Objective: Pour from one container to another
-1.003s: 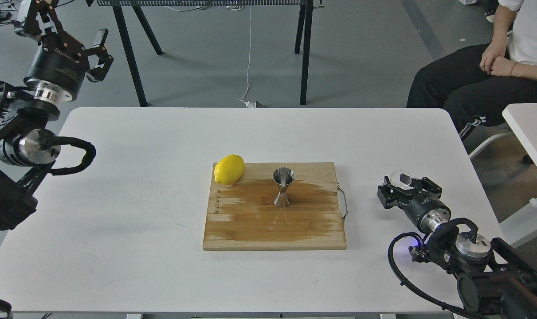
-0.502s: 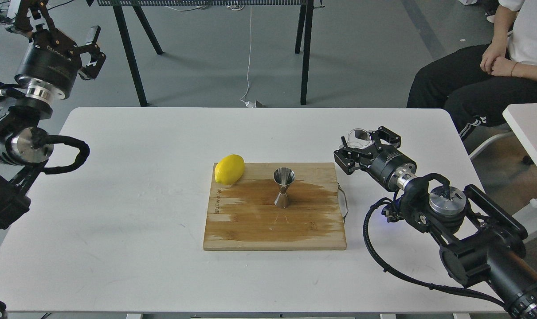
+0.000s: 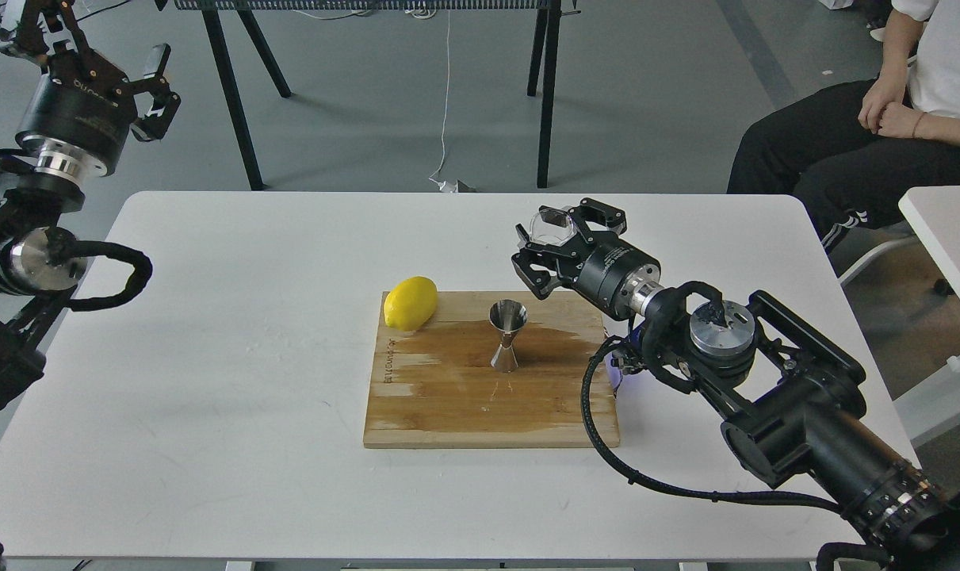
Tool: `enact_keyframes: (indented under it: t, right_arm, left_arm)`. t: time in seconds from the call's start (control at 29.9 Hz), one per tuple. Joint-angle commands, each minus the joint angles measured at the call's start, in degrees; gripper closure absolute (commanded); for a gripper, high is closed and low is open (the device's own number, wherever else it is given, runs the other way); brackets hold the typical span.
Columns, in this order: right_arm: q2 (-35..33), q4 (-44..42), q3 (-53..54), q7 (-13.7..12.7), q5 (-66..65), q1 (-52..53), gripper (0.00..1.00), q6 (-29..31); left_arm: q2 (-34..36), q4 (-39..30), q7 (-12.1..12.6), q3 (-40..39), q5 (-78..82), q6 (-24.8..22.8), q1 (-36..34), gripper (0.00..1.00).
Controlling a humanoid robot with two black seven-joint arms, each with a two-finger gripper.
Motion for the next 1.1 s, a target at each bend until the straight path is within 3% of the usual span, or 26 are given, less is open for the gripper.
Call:
enact_keyframes:
  t: [0.0,0.33,1.07]
  right_arm:
    - [0.84,1.66,-3.33,-0.01,-2.62,0.32,0.71,-0.01]
    - [-1.18,8.34,-3.95,0.26,-15.80,-0.56,0.71,-3.80]
    - [-1.53,8.61,-4.30,0.52,-46.65,-1.27,0.72,-5.90]
  left_arm:
    - [0.25,0.00,-0.03,0.02,-0.01,-0.09,0.09,0.00]
    - [0.16,0.00,-0.03,-0.07,-0.10,-0.09,0.09,0.00]
    - [0.25,0.00,-0.03,-0.07,-0.01,0.00,0.09,0.00]
